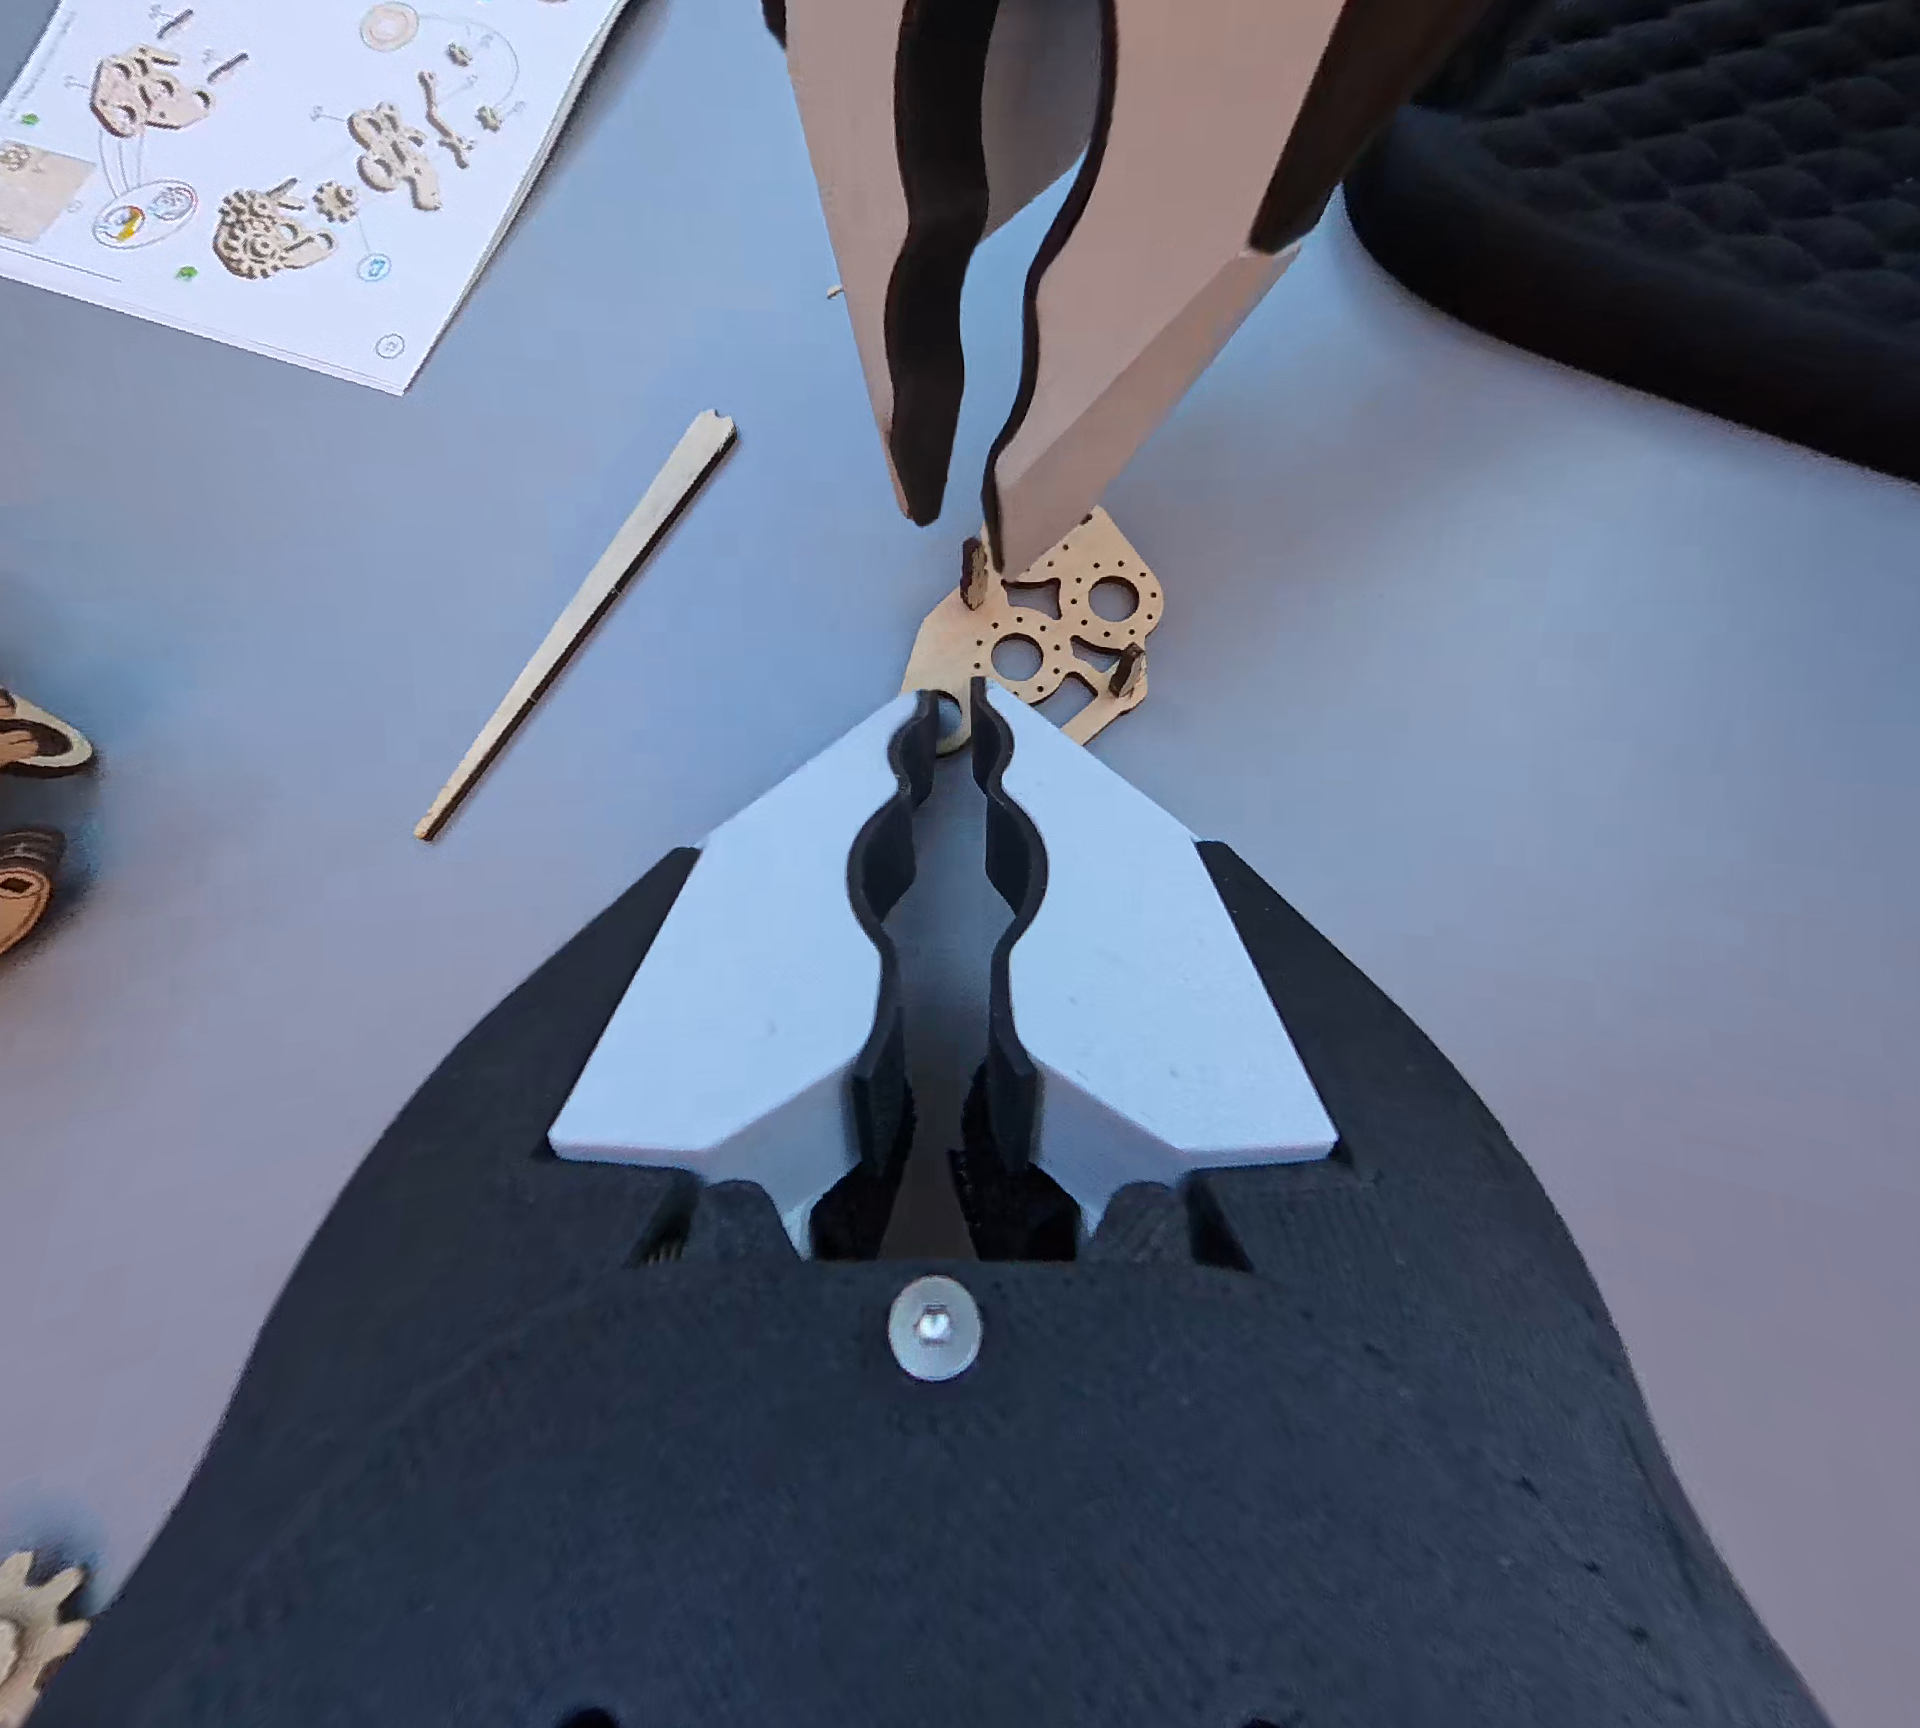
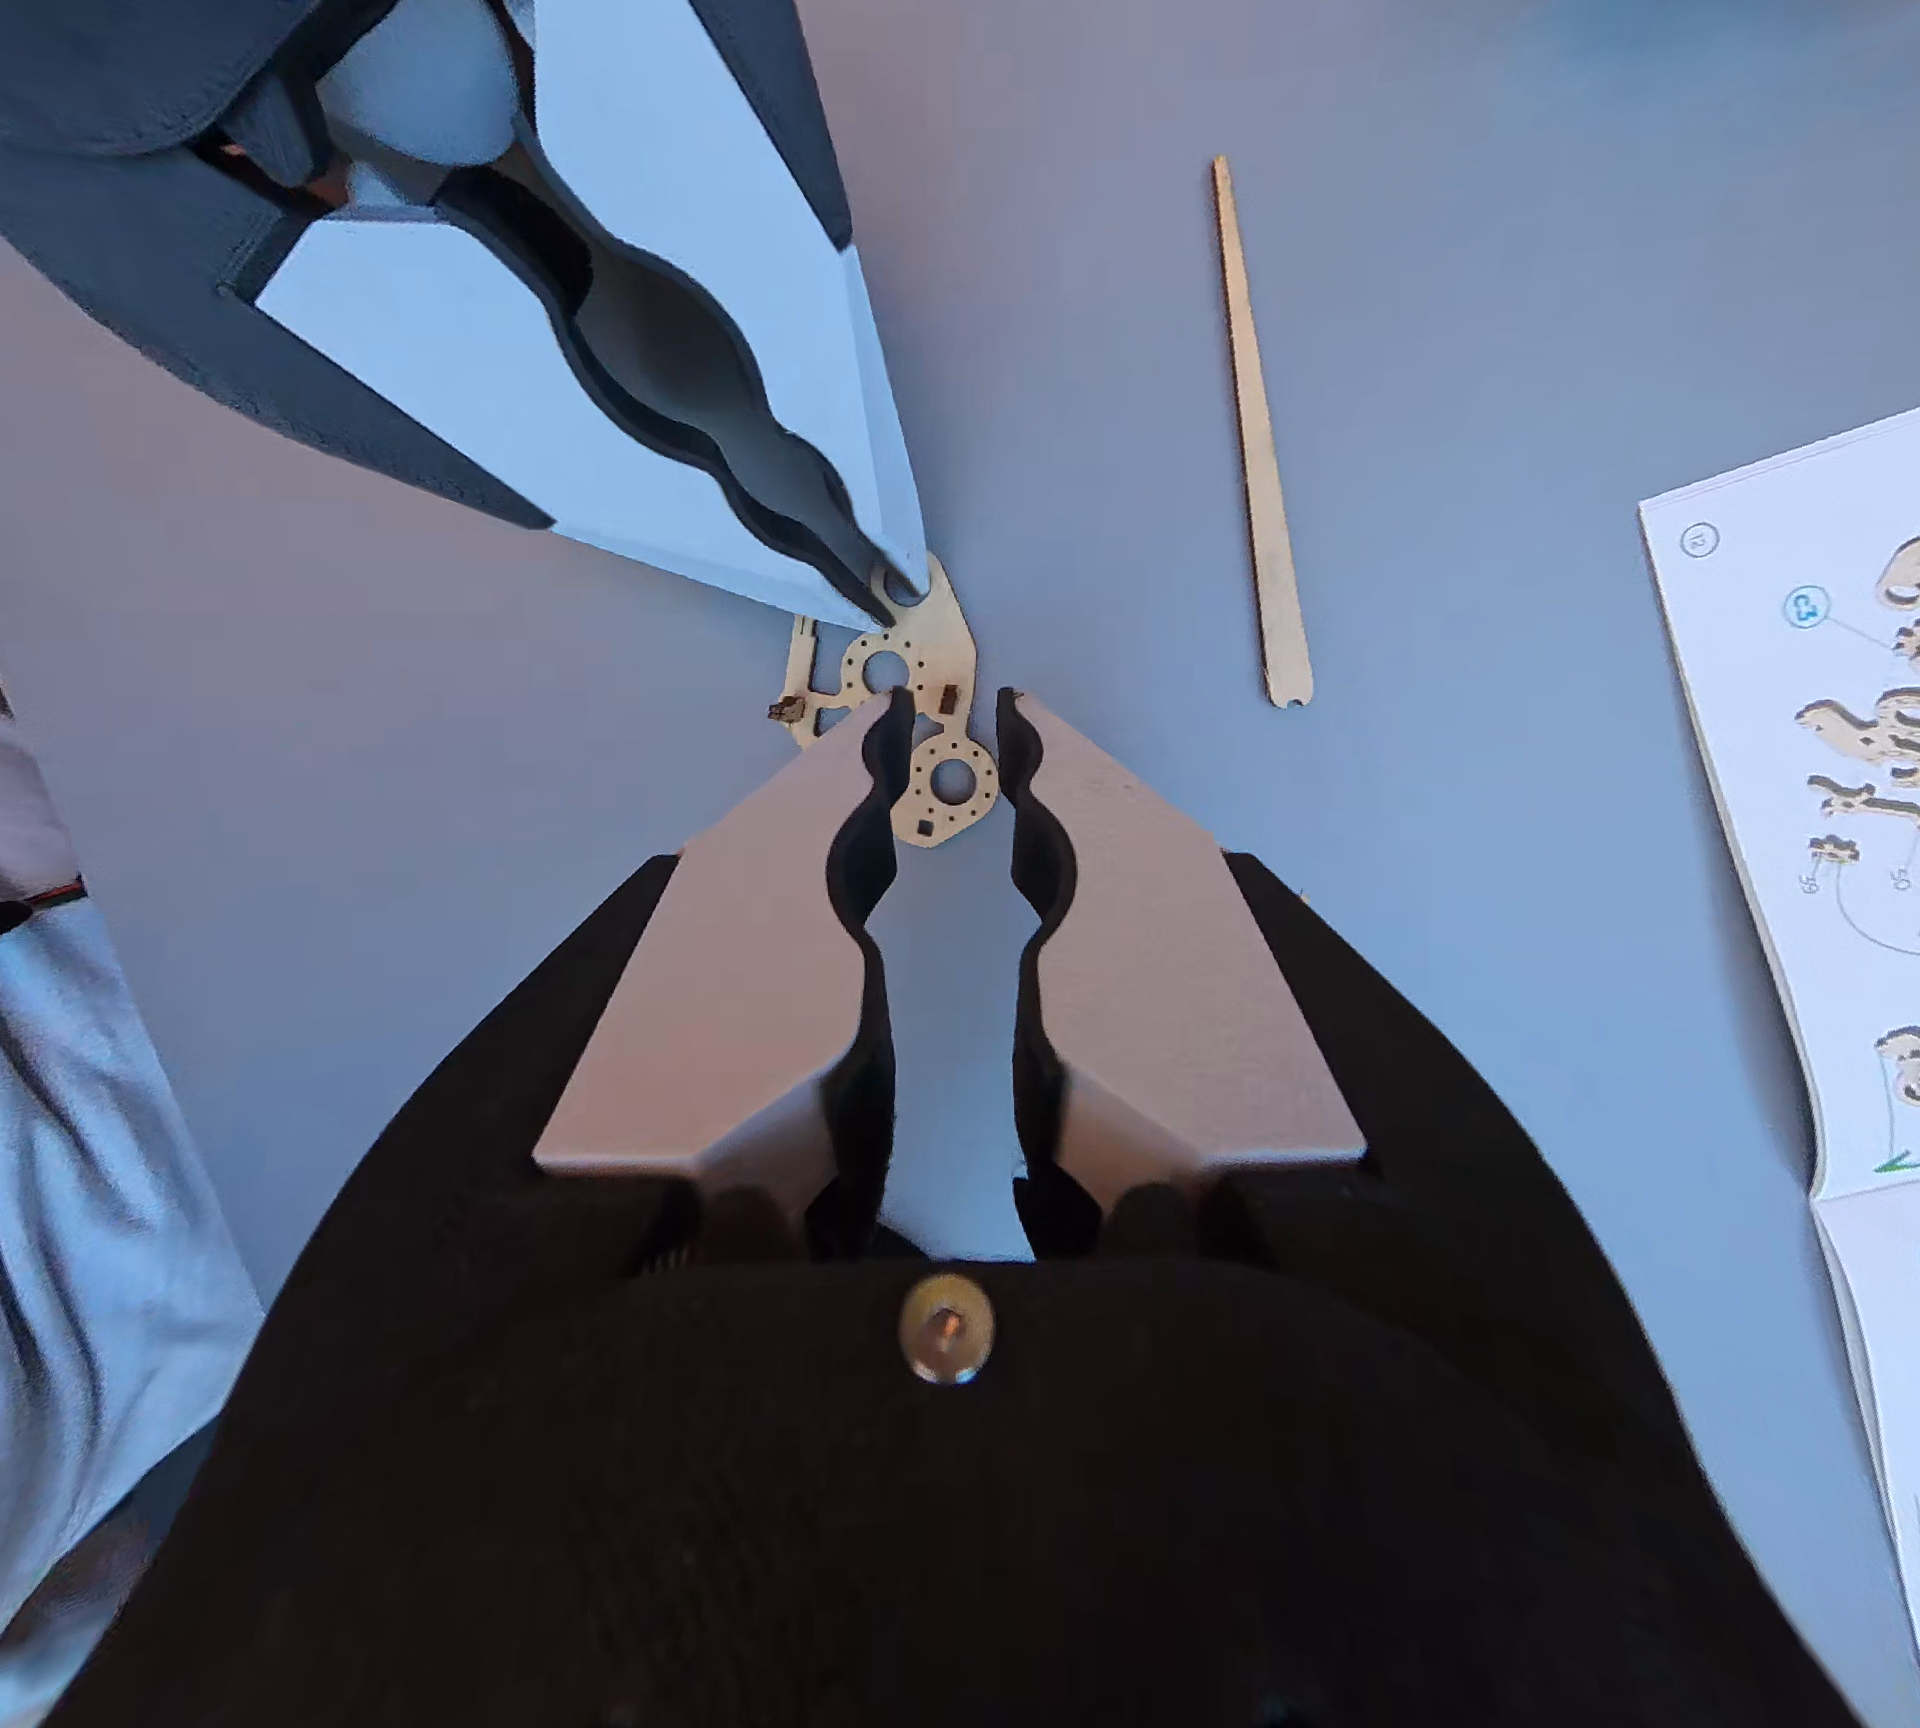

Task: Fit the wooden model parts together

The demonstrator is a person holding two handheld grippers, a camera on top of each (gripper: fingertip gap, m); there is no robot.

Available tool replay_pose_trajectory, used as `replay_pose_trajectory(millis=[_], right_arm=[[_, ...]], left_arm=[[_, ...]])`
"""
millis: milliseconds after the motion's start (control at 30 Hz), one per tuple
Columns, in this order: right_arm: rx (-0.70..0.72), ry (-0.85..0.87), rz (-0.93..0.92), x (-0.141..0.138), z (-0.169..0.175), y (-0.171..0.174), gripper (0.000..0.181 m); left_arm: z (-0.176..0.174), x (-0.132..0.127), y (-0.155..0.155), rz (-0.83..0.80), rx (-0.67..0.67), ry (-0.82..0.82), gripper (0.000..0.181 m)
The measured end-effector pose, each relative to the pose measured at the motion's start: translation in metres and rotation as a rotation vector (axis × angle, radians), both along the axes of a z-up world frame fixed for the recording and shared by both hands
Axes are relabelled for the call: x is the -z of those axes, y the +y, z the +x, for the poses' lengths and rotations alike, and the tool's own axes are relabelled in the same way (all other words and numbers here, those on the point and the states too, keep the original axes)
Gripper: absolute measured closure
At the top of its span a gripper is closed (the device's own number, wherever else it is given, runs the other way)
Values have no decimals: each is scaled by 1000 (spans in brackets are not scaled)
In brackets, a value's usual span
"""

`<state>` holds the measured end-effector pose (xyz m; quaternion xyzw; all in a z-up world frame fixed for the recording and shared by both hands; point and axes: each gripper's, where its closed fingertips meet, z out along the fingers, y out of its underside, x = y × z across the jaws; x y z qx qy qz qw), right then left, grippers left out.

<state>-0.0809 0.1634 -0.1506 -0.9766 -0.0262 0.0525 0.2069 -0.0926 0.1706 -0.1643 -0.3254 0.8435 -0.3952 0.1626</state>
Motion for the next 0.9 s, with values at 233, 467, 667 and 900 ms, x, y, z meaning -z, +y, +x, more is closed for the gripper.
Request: replay_pose_trajectory(millis=[233, 467, 667, 900], right_arm=[[16, -33, -58, 8, 0, 0, 169], [16, -19, -104, 12, -3, 1, 170], [24, -9, -100, 10, -1, 1, 173], [-2, -23, -102, 11, -4, 3, 180]], left_arm=[[-1, 0, -1, -33, -8, 34, 180], [-3, 0, -1, -37, -7, 40, 181], [-4, 0, -1, -34, -5, 38, 181], [-5, 1, -1, -30, -1, 38, 180]])
